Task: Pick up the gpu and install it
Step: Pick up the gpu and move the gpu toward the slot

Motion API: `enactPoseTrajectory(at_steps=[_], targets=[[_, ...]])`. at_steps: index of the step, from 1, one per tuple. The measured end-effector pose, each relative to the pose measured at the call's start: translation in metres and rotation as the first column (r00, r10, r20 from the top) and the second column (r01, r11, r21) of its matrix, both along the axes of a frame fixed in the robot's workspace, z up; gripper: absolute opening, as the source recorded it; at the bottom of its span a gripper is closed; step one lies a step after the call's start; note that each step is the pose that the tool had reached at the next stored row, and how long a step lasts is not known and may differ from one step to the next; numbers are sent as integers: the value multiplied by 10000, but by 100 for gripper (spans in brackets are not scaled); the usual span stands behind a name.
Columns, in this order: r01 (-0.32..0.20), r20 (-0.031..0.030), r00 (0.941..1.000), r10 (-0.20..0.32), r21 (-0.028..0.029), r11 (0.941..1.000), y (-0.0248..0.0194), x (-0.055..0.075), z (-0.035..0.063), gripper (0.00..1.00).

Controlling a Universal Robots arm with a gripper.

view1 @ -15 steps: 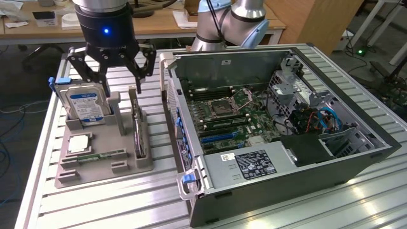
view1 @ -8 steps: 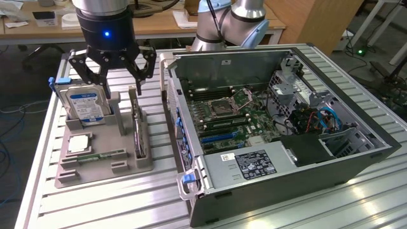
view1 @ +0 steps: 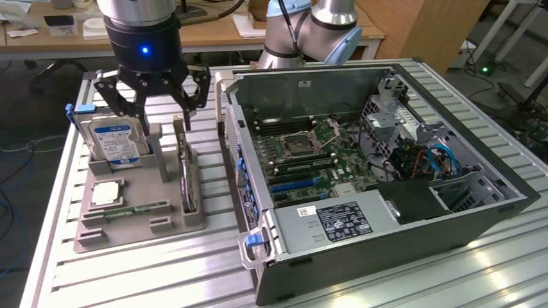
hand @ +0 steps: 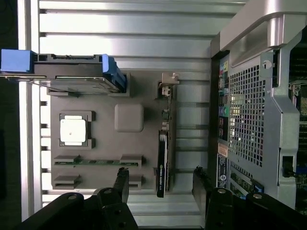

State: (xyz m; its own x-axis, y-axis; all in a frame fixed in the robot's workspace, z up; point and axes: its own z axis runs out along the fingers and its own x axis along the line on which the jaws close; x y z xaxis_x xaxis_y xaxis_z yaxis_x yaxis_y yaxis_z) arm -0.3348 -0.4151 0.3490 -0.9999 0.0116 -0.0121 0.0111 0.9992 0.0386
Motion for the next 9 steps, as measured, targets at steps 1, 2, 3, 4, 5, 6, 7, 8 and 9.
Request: enactPoseTrajectory(at_steps=[1, 2, 3, 4, 5, 6, 7, 8, 9], targets=[[0, 1, 10000, 0, 0, 10000, 0, 0, -6, 65], [0, 0, 10000, 0, 0, 10000, 0, 0, -13, 65], [0, 0, 10000, 0, 0, 10000, 0, 0, -21, 65], [0, 0, 10000, 0, 0, 10000, 0, 0, -28, 65], [0, 0, 10000, 0, 0, 10000, 0, 0, -34, 65], [0, -1, 10000, 0, 0, 10000, 0, 0, -39, 65], [0, 1, 10000, 0, 0, 10000, 0, 0, -46, 65], [0, 3, 10000, 0, 0, 10000, 0, 0, -53, 65], [0, 2, 10000, 0, 0, 10000, -1, 2, -67, 65]])
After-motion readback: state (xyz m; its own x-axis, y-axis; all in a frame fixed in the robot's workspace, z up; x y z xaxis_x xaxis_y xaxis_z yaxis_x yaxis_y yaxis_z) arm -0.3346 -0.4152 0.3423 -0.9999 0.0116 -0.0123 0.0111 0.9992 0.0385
